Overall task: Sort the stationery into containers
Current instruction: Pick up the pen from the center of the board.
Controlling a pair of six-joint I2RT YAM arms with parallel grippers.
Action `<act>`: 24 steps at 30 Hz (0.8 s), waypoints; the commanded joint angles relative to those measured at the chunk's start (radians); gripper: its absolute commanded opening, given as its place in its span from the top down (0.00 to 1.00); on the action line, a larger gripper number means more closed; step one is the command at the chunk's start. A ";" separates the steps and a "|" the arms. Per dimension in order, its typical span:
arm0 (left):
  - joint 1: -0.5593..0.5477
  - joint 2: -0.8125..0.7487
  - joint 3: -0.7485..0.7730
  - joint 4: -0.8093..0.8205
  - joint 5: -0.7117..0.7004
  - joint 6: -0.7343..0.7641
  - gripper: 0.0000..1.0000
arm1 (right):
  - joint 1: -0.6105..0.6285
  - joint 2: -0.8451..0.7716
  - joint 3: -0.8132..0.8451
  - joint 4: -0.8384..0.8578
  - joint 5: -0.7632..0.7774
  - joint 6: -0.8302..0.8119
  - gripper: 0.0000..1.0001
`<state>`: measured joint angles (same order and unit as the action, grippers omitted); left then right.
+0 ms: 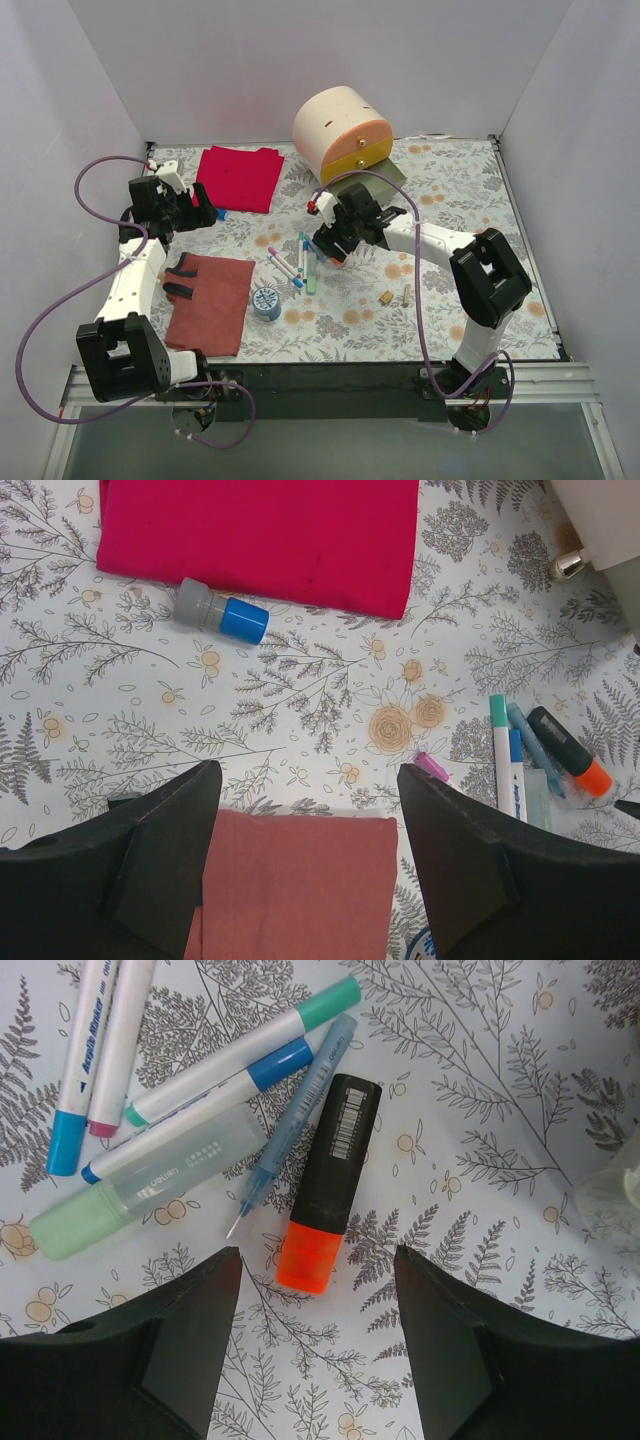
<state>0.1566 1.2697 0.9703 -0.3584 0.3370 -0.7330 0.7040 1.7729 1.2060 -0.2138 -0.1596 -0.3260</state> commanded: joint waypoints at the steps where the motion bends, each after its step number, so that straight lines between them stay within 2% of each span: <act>1: -0.005 -0.013 0.031 0.006 0.022 -0.005 0.29 | -0.012 0.045 0.036 0.004 -0.001 0.031 0.29; 13: -0.005 0.000 0.030 0.009 0.017 0.000 0.30 | -0.021 0.146 0.101 -0.009 -0.017 0.035 0.32; 17: -0.003 0.003 0.028 0.009 0.011 -0.002 0.30 | -0.021 0.164 0.093 -0.015 -0.043 0.022 0.43; 24: -0.003 0.000 0.024 0.019 0.011 -0.014 0.30 | -0.023 0.143 0.026 -0.012 -0.069 0.004 0.48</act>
<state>0.1551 1.2846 0.9703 -0.3580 0.3477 -0.7399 0.6834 1.9350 1.2655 -0.2283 -0.1905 -0.3107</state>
